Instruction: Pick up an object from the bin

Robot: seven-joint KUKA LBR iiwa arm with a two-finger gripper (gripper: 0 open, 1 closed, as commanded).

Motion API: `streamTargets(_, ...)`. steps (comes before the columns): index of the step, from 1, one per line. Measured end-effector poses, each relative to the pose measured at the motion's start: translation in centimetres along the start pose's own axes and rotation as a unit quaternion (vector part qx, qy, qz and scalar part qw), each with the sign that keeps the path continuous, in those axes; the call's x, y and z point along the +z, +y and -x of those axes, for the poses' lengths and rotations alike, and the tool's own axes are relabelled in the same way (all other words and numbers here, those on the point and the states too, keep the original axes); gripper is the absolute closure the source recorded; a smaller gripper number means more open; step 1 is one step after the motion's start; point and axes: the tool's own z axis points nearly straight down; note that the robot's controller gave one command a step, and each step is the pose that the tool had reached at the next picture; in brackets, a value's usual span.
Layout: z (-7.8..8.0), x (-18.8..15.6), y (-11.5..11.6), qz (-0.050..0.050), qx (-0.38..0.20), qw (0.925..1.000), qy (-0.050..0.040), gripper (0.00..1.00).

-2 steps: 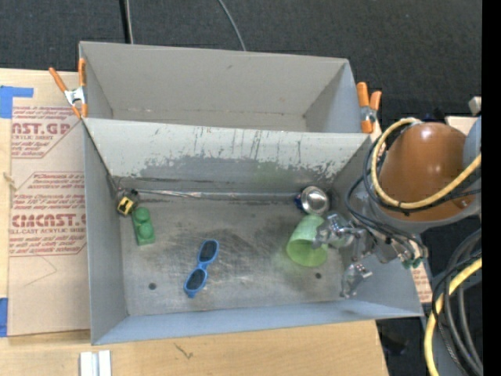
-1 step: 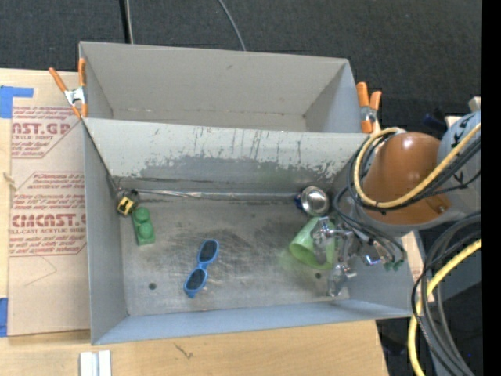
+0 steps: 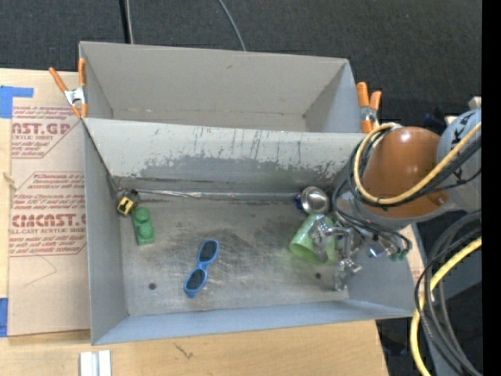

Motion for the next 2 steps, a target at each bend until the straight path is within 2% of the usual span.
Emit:
streamTargets(1,0.57,0.1,-0.89,-0.005,-0.082,0.9966,-0.0021,0.0)
streamTargets(2,1.31,-0.35,-1.73,-0.004,-0.171,0.9853,0.0027,0.0)
